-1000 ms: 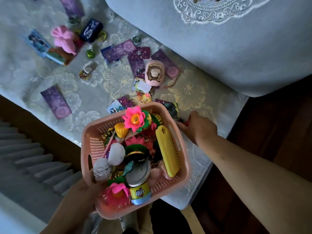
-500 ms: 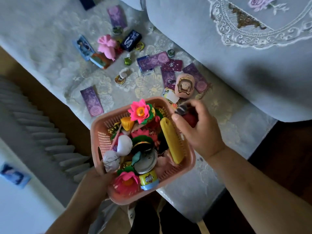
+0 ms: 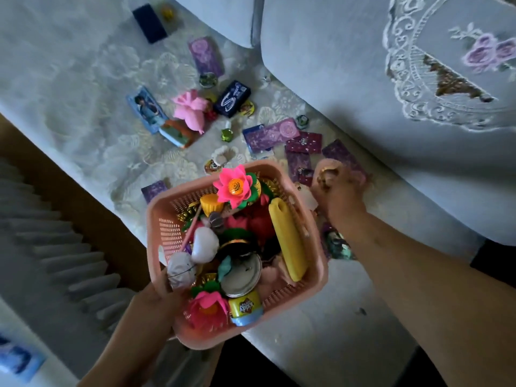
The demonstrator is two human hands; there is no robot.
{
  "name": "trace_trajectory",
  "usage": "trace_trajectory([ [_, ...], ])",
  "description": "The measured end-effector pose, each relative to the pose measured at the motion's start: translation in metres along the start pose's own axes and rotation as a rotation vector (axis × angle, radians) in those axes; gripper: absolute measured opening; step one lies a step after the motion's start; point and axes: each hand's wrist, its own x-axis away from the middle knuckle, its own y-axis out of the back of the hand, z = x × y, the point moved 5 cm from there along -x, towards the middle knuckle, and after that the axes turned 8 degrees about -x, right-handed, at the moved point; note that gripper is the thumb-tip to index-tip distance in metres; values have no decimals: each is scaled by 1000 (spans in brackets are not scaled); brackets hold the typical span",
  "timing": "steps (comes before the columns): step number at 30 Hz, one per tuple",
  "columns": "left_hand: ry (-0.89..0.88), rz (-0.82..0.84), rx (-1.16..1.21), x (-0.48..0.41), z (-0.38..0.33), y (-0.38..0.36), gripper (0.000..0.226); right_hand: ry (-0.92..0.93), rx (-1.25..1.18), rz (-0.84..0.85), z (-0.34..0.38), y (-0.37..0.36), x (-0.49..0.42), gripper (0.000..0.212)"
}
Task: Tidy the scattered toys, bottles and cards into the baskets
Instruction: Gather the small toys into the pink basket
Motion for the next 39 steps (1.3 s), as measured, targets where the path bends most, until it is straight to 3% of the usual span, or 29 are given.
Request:
trace_trajectory([
  [4, 15, -4, 9, -18, -11, 16, 22, -6, 128, -36, -1, -8, -15, 75],
  [8, 20, -24, -77, -34, -24, 45, 35, -71, -160, -151, 20, 1, -9, 70],
  [11, -3, -4, -106, -39, -31, 59, 40, 131, -433, -205, 74, 23, 24, 63],
  [14, -18, -12, -104, -40, -37, 70, 40, 535, -605, -39, 148, 37, 84, 55],
  [18, 23, -26, 6, -35, -36, 78, 34, 837, -220, 156, 199, 9, 150, 63],
  [20, 37, -5, 86, -33, -31, 78, 30, 871, -34, 108, 204, -12, 171, 64],
  [22, 55, 19, 146, -28, -27, 77, 29, 878, -48, 57, 202, -25, 185, 53],
  [25, 71, -15, 173, -21, -13, 81, 33, 811, -247, -16, 183, -20, 191, 29],
  [28, 59, -52, 244, -11, -2, 83, 34, 595, -311, -69, 137, -10, 178, 15],
  [33, -9, -62, 372, 8, 9, 72, 38, 133, -264, -5, 30, -4, 154, 17],
  [39, -21, -88, 484, 4, 30, 56, 43, -5, -60, 48, -22, -3, 116, 20],
])
